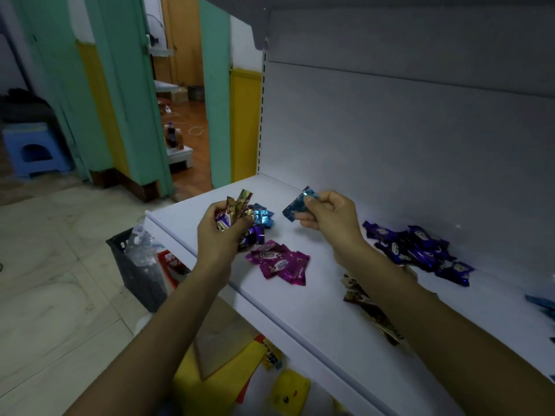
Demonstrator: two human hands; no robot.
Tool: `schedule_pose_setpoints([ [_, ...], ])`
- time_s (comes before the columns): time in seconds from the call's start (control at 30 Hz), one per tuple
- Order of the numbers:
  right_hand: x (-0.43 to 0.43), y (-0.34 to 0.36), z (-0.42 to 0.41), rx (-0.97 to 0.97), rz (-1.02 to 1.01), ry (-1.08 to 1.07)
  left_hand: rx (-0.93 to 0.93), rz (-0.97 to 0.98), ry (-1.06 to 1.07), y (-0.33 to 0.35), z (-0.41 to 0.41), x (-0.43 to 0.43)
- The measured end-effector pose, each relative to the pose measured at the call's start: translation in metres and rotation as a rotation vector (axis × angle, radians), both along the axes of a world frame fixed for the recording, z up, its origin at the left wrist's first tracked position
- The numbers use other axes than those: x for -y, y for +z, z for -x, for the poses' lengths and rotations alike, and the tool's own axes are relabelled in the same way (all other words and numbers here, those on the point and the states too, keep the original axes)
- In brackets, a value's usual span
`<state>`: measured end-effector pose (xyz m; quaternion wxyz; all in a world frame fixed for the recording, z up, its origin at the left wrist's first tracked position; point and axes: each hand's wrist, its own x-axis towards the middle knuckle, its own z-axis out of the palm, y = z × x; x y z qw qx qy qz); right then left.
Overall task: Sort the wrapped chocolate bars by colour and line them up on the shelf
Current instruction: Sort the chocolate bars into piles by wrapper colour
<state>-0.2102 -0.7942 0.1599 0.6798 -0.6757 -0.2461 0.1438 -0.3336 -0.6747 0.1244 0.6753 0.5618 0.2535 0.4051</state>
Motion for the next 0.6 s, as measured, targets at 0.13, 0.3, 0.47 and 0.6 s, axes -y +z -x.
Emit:
schedule_pose_setpoints([
  [0.13, -0.048, -0.011, -0.012, 0.206, 0.193, -0.013, 0.011, 0.054, 0.012, -0.005, 0.003, -0.031],
  [0.3, -0.095, -0.03, -0.018, 0.628, 0.455, 0.095, 0.043, 0.064, -0.024, -0.011, -0.007, -0.054],
  [0.47, -0.111, -0.051, -0.026, 0.898, 0.662, 0.217, 0.091, 0.015, -0.056, -0.027, -0.008, -0.065],
  [0.6, -0.121, -0.056, -0.03, 0.893, 0.678, 0.183, 0.117, 0.04, -0.03, -0.032, -0.011, -0.067],
])
